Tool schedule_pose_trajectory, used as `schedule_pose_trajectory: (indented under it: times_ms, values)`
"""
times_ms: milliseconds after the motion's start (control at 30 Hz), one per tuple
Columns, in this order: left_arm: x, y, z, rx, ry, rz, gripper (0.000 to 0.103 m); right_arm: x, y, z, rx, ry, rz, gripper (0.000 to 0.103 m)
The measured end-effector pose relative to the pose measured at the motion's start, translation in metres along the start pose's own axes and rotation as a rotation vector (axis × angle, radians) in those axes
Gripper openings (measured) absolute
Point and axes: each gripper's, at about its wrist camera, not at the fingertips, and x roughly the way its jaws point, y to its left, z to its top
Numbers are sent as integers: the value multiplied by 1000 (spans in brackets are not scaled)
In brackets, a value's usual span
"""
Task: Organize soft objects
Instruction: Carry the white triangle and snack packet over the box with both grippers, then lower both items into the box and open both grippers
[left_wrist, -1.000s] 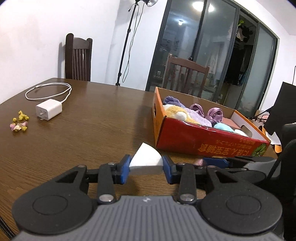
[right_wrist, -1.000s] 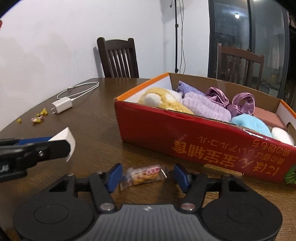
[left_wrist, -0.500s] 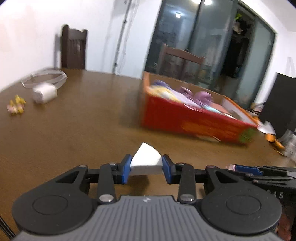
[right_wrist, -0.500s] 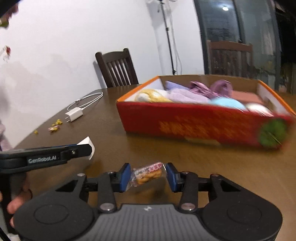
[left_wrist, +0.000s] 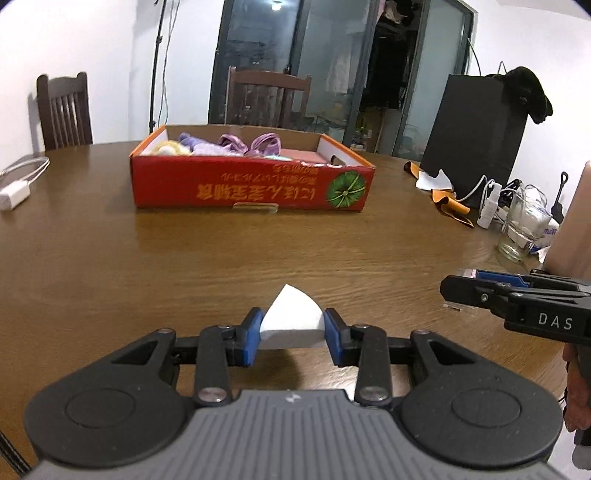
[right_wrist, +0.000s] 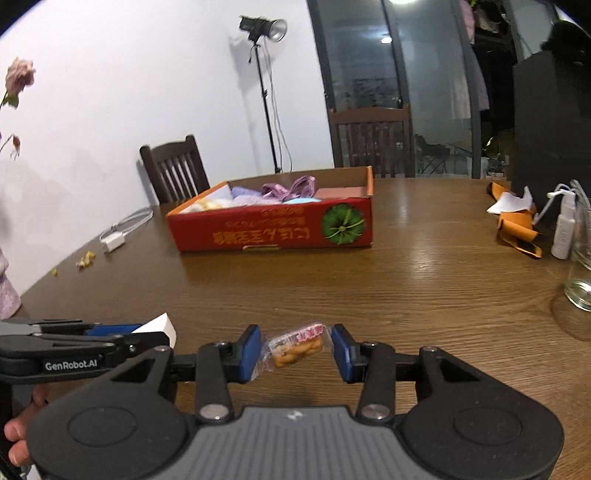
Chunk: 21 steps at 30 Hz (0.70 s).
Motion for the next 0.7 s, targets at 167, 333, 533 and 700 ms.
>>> schedule_pose_trajectory:
  times_ms: [167, 333, 533, 700]
  values:
    - [9, -10, 27, 37, -28, -6, 37, 11, -10, 16, 11, -25, 33, 41]
    - [32, -8, 90, 67, -93, -66, 37, 42, -9, 72, -92, -61, 91, 41]
    - [111, 3, 180, 79, -40, -140, 37, 107, -24, 161, -158, -35, 101, 42]
    - [178, 6, 209, 80, 34, -115, 36, 177, -38, 191, -153, 53, 76, 42]
